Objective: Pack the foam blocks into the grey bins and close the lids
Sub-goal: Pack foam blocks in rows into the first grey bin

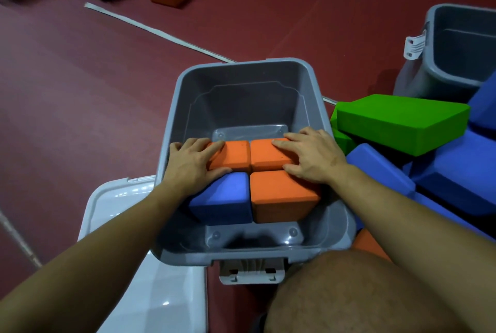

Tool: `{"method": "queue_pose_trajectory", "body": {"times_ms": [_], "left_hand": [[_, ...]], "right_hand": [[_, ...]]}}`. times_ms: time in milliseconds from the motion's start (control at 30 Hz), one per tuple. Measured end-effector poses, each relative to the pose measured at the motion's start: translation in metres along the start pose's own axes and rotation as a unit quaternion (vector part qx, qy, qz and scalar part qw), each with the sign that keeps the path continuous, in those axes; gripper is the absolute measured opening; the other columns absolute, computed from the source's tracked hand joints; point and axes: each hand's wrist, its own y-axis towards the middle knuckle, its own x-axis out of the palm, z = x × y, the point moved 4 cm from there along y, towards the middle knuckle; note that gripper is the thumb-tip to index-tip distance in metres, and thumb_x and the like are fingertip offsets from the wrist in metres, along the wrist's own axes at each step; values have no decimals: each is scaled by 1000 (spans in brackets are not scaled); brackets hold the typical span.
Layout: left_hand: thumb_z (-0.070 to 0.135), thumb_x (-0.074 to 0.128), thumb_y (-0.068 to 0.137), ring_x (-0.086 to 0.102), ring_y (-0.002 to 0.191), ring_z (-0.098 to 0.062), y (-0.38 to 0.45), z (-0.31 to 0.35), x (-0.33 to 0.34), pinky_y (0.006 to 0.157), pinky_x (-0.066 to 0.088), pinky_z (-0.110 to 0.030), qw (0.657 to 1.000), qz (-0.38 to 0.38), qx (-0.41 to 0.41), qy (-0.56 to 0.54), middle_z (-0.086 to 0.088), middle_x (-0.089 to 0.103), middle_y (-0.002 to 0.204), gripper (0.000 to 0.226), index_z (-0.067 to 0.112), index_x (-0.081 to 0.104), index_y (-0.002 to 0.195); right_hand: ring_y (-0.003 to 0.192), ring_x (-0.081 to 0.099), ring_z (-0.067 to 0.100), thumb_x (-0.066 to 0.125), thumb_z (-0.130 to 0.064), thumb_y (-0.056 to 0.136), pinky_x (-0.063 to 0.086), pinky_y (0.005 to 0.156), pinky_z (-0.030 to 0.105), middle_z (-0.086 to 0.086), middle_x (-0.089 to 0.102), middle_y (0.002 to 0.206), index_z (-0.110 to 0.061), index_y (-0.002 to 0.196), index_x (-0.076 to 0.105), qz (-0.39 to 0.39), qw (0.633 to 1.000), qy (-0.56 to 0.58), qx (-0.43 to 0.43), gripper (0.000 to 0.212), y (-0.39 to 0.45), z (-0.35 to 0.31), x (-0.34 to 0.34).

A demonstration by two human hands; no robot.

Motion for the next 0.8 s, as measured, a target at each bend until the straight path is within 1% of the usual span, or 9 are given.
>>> {"method": "queue_pose_trajectory", "body": {"times_ms": [67,167,233,267,400,500,667,800], "left_hand": [[83,34,79,55,118,-27,1,-1,1,97,34,-52,1000,5,-1,-9,-3,60,130,79,32,51,137],[81,36,77,57,119,-30,4,-3,-3,107,29,-58,1000,-9,-1,-14,-6,61,130,81,29,50,138],[81,37,77,58,120,-29,6,-3,-5,110,25,-62,1000,-19,7,1,-5,61,131,81,29,50,138],[80,37,77,58,119,-29,6,-3,-7,110,24,-63,1000,-19,13,7,-4,61,131,80,29,51,137],[81,39,77,54,113,-29,3,-3,-13,104,29,-64,999,-14,23,21,-1,60,122,75,32,53,132],[82,38,78,55,112,-27,0,-3,-14,105,28,-63,999,-15,26,20,1,61,123,74,33,52,133],[95,31,68,55,118,-24,-2,-4,-13,110,24,-63,999,-33,12,29,4,62,129,93,35,51,136],[97,26,65,52,125,-22,-2,-2,-14,114,17,-61,998,-55,-3,25,6,58,136,99,36,49,139]], "right_hand": [[127,43,23,42,-64,79,34,100,42,-8,46,148,-45,145,35,-9,1000,-6,-2,69,0,-1,0],[127,44,22,29,-68,76,35,99,43,-8,47,147,-45,145,37,-22,1000,-11,-3,73,-1,-4,-1],[126,45,23,21,-73,72,35,98,44,-8,48,147,-45,144,38,-19,1000,-8,-1,79,-1,-4,-2],[126,45,23,20,-77,71,35,98,44,-8,48,146,-45,144,38,-16,1000,-6,-2,82,-2,-3,-2],[128,43,24,28,-85,71,34,100,45,-7,45,148,-45,146,35,-20,1000,-18,-10,85,-3,-5,-2],[128,42,24,33,-85,72,33,100,45,-7,44,149,-46,146,33,-21,999,-22,-10,83,-3,-6,-2],[131,40,24,38,-84,78,34,102,45,-5,42,151,-46,148,31,-25,999,-20,-8,79,-3,-6,-2],[130,41,24,37,-86,77,34,102,43,-5,44,149,-46,147,32,-23,1000,-19,-2,81,-2,-6,-3]]}}
